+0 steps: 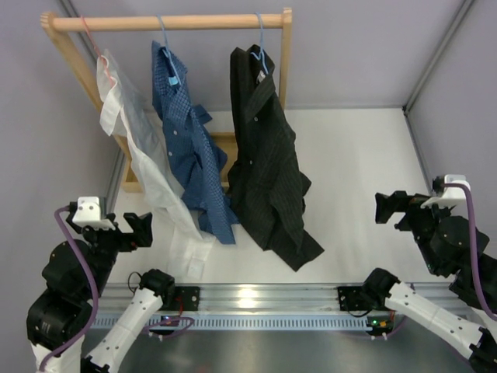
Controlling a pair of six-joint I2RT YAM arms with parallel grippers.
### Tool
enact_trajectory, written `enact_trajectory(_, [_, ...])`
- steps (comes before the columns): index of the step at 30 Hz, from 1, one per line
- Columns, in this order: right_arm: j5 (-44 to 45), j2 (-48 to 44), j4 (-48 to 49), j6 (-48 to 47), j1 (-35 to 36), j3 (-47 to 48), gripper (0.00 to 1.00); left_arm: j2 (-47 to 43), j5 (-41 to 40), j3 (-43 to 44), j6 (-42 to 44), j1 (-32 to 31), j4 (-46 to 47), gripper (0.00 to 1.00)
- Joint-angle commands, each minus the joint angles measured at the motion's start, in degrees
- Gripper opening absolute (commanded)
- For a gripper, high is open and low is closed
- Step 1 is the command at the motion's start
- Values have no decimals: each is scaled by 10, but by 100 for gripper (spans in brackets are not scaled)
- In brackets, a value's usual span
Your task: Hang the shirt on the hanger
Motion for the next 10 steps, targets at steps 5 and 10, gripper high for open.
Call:
enact_trajectory(5, [-11, -1, 3, 5, -4, -5, 99, -5, 7, -5, 3, 3, 7, 98])
enact_trajectory(10, [-19, 3, 7, 4, -3, -8, 100, -10, 6, -5, 3, 3, 7, 98])
